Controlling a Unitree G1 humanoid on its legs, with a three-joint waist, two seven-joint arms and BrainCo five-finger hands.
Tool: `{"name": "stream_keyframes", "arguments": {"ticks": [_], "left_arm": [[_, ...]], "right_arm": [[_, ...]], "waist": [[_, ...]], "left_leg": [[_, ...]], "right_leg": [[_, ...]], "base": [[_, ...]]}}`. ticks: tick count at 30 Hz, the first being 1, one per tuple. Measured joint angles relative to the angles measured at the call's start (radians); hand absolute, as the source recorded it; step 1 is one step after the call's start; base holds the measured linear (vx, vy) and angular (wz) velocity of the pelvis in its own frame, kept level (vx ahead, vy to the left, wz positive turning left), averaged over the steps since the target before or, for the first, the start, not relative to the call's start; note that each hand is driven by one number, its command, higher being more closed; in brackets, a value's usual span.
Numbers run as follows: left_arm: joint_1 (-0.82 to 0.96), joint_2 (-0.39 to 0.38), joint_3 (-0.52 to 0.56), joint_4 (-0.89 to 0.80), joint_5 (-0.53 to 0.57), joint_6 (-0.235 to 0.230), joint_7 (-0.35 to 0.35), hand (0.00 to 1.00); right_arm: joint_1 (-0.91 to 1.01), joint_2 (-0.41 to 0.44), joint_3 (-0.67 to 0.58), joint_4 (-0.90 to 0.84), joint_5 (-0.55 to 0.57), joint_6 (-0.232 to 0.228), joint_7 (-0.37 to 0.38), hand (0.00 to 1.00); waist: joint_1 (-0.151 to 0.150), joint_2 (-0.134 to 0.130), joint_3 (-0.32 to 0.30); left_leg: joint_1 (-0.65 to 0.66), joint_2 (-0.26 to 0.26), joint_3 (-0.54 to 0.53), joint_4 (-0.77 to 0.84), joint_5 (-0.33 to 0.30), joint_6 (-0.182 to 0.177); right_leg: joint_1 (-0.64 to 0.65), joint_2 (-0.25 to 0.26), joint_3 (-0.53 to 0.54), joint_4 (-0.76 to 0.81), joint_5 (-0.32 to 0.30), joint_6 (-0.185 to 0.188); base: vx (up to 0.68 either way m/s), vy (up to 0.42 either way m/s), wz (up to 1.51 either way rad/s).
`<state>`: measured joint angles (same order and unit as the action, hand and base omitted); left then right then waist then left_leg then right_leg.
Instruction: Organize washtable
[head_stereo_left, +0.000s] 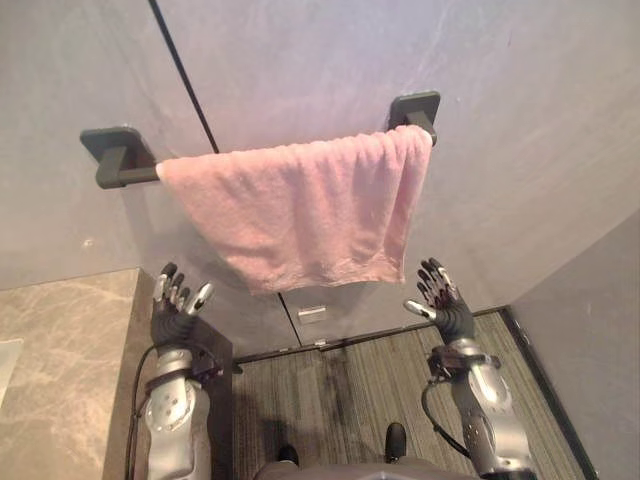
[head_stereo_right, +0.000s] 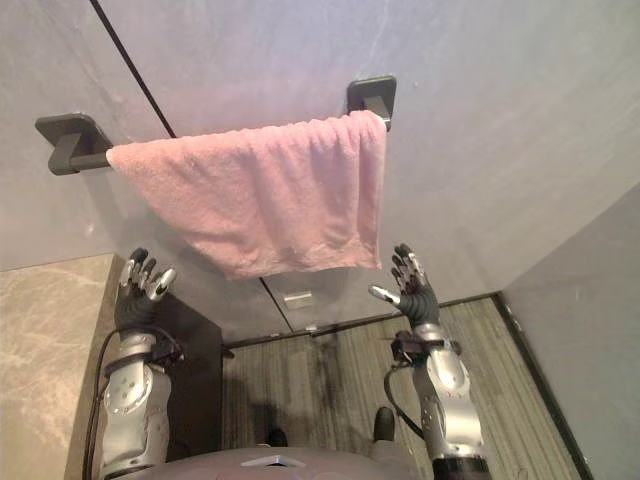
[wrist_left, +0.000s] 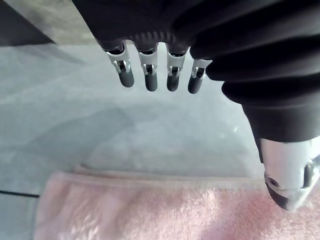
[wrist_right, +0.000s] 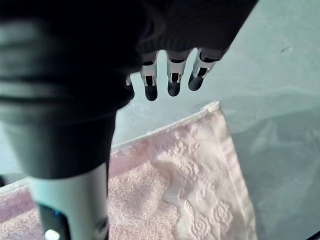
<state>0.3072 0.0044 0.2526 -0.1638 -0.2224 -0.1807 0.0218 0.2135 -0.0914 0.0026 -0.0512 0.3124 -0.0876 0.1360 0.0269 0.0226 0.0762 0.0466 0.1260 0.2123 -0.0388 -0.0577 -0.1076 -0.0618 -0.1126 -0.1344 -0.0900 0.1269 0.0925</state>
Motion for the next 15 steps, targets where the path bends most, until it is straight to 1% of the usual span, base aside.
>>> {"name": "stream_keyframes", "arguments": {"ticks": [1, 2, 3, 4, 5, 6, 7, 8, 9, 10, 11, 12, 13, 15], "left_arm": [[0.032, 0.01, -0.009, -0.011, -0.036, -0.013, -0.042, 0.0], [0.06, 0.022, -0.016, -0.02, -0.135, -0.02, -0.106, 0.0], [0.07, 0.029, -0.017, -0.02, -0.185, -0.021, -0.139, 0.0], [0.088, 0.045, -0.017, -0.019, -0.259, -0.021, -0.186, 0.0], [0.095, 0.062, -0.017, -0.016, -0.349, -0.021, -0.238, 0.0], [0.095, 0.07, -0.018, -0.015, -0.385, -0.021, -0.261, 0.0], [0.095, 0.095, -0.027, -0.015, -0.451, -0.021, -0.315, 0.0], [0.095, 0.109, -0.034, -0.015, -0.474, -0.021, -0.331, 0.0], [0.087, 0.151, -0.066, -0.017, -0.519, -0.021, -0.389, 0.0], [0.086, 0.169, -0.081, -0.018, -0.521, -0.021, -0.406, 0.0], [0.084, 0.205, -0.115, -0.02, -0.541, -0.019, -0.44, 0.0], [0.083, 0.23, -0.14, -0.026, -0.563, -0.016, -0.464, 0.0], [0.078, 0.27, -0.177, -0.047, -0.597, -0.011, -0.5, 0.0], [0.063, 0.326, -0.217, -0.081, -0.633, -0.001, -0.54, 0.0]], "right_arm": [[0.031, -0.013, 0.011, -0.007, 0.001, -0.001, 0.019, 0.0], [0.066, -0.03, 0.034, -0.026, 0.012, -0.004, 0.049, 0.0], [0.081, -0.041, 0.05, -0.033, 0.022, -0.01, 0.069, 0.0], [0.1, -0.065, 0.087, -0.041, 0.028, -0.017, 0.102, 0.0], [0.107, -0.09, 0.123, -0.041, 0.068, -0.017, 0.142, 0.0], [0.108, -0.103, 0.141, -0.042, 0.083, -0.017, 0.161, 0.0], [0.107, -0.128, 0.178, -0.044, 0.14, -0.017, 0.208, 0.0], [0.107, -0.14, 0.195, -0.048, 0.152, -0.017, 0.224, 0.0], [0.094, -0.17, 0.238, -0.05, 0.218, -0.017, 0.265, 0.0], [0.081, -0.185, 0.258, -0.05, 0.226, -0.017, 0.276, 0.0], [0.043, -0.217, 0.302, -0.047, 0.244, -0.016, 0.299, 0.0], [0.011, -0.237, 0.335, -0.047, 0.259, -0.017, 0.308, 0.0], [-0.033, -0.259, 0.377, -0.043, 0.26, -0.017, 0.322, 0.0], [-0.089, -0.276, 0.429, -0.017, 0.267, -0.019, 0.332, 0.0]], "waist": [[0.0, 0.0, 0.0], [0.001, 0.0, 0.0], [0.002, 0.0, 0.0], [0.002, 0.0, 0.0], [0.003, -0.001, -0.001], [0.005, -0.001, -0.001], [0.008, -0.001, -0.003], [0.008, -0.001, -0.005], [0.009, -0.003, -0.009], [0.009, -0.004, -0.01], [0.011, -0.005, -0.011], [0.01, -0.005, -0.011], [0.01, -0.005, -0.013], [0.01, -0.005, -0.025]], "left_leg": [[-0.003, 0.0, 0.0, 0.005, -0.003, -0.001], [-0.006, 0.0, 0.0, 0.008, -0.006, 0.0], [-0.006, 0.0, 0.0, 0.009, -0.007, 0.0], [-0.007, 0.001, 0.0, 0.011, -0.009, 0.0], [-0.008, 0.001, -0.001, 0.012, -0.012, 0.0], [-0.009, 0.001, -0.002, 0.013, -0.012, 0.0], [-0.012, 0.0, -0.006, 0.015, -0.012, 0.0], [-0.017, 0.0, -0.012, 0.018, -0.012, 0.0], [-0.025, -0.001, -0.026, 0.025, -0.011, 0.0], [-0.023, -0.001, -0.027, 0.027, -0.011, -0.001], [-0.023, -0.001, -0.028, 0.031, -0.01, -0.001], [-0.023, -0.001, -0.031, 0.035, -0.01, -0.001], [-0.024, -0.001, -0.033, 0.04, -0.01, -0.001], [-0.025, -0.001, -0.034, 0.041, -0.01, -0.001]], "right_leg": [[-0.001, -0.001, 0.0, 0.0, 0.0, 0.0], [-0.002, -0.001, 0.0, 0.0, 0.0, 0.0], [-0.003, -0.001, 0.001, 0.0, 0.0, 0.0], [-0.002, 0.0, 0.001, 0.0, 0.0, 0.0], [-0.002, -0.001, 0.001, 0.0, 0.0, 0.0], [-0.002, -0.001, 0.0, 0.0, 0.0, 0.0], [-0.002, -0.003, -0.005, 0.0, 0.0, 0.0], [-0.002, -0.004, -0.011, 0.0, 0.0, 0.0], [-0.002, -0.006, -0.022, 0.0, -0.001, 0.001], [-0.002, -0.006, -0.023, 0.0, -0.001, 0.0], [0.0, -0.007, -0.024, 0.0, 0.0, 0.0], [0.003, -0.008, -0.027, 0.0, 0.0, 0.0], [0.006, -0.008, -0.03, 0.0, 0.0, 0.0], [0.008, -0.008, -0.034, 0.0, 0.0, 0.0]], "base": [[0.0, 0.0, 0.0], [0.0, 0.0, 0.0], [0.0, 0.0, 0.0], [0.0, 0.0, 0.0], [0.0, 0.0, 0.0], [-0.01, 0.003, 0.05], [-0.01, 0.003, 0.1], [0.0, 0.0, 0.24], [0.01, -0.003, 0.21], [0.01, -0.003, 0.17], [0.0, -0.001, 0.04], [-0.01, 0.0, 0.06], [-0.01, 0.0, 0.07], [-0.01, -0.003, 0.07]]}}
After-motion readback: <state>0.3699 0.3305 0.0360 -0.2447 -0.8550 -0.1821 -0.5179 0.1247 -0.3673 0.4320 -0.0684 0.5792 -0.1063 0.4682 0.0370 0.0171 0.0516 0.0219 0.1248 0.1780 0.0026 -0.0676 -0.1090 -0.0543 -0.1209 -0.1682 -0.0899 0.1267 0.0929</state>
